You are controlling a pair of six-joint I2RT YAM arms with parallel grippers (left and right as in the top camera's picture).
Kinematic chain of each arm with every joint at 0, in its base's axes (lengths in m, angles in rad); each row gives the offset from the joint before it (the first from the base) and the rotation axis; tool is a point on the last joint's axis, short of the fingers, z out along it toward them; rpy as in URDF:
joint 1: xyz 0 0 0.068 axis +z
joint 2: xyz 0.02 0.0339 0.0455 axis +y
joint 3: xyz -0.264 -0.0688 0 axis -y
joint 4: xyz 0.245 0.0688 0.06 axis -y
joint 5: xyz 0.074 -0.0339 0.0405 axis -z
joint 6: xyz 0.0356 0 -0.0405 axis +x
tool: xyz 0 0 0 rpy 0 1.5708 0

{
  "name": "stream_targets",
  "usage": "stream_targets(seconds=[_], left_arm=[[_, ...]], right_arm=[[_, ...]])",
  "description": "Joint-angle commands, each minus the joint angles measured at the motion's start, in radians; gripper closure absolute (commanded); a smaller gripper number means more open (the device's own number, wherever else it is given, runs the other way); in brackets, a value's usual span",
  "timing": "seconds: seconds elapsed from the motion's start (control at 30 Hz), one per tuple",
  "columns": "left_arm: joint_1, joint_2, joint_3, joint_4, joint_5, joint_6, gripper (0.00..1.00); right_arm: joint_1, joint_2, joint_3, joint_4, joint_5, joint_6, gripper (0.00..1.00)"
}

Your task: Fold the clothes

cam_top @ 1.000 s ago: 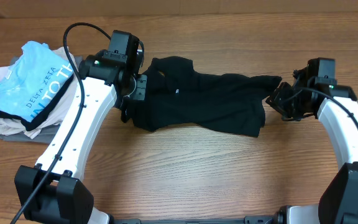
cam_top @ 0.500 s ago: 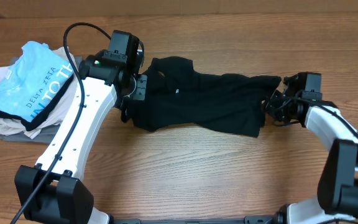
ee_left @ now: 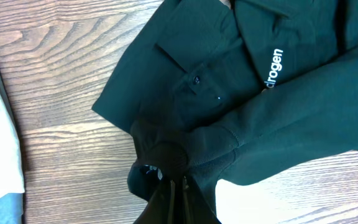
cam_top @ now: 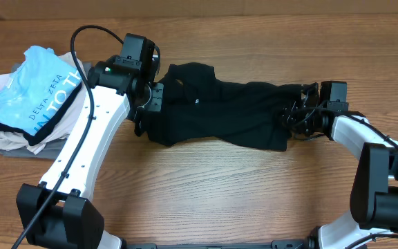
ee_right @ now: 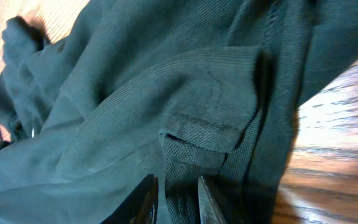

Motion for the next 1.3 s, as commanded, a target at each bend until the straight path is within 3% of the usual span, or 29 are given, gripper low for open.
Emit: stream_targets(seconds=[0.0, 0.13, 0.2, 0.3, 0.37, 0.57, 0.87, 1.1, 1.27], left_arm=[[0.009, 0.003, -0.009, 0.003, 0.011, 0.018, 0.96], [0.009, 0.003, -0.009, 0.003, 0.011, 0.018, 0.96], [0.009, 0.003, -0.009, 0.004, 0.011, 0.018, 0.96], [0.009, 0.003, -0.009, 0.004, 0.011, 0.018, 0.96], [0.009, 0.003, -0.009, 0.005, 0.011, 0.018, 0.96], [0.009, 0.003, -0.009, 0.003, 0.012, 0.018, 0.96], [0.009, 0.003, -0.009, 0.005, 0.035, 0.018, 0.96], [0.009, 0.003, -0.009, 0.003, 0.035, 0.018, 0.96], [0.010, 0.002, -0.008, -0.002, 0.034, 0.018, 0.96]], right_arm=[[0.002, -0.011, 0.014, 0.006, -0.040, -0.022, 0.75], [0.003, -0.015, 0.025, 0.009, -0.038, -0.023, 0.72], [0.003, -0.015, 0.025, 0.014, -0.006, -0.022, 0.57], [0.003, -0.015, 0.025, 0.021, 0.044, -0.022, 0.46], [0.005, -0.013, 0.025, 0.023, 0.064, -0.021, 0.45], [0.009, -0.013, 0.024, 0.056, 0.067, -0.018, 0.58], [0.022, 0.015, 0.024, 0.083, 0.077, -0.014, 0.60], [0.043, 0.016, 0.029, 0.098, 0.068, -0.014, 0.93], [-0.003, -0.053, 0.084, -0.016, 0.080, -0.008, 0.96]])
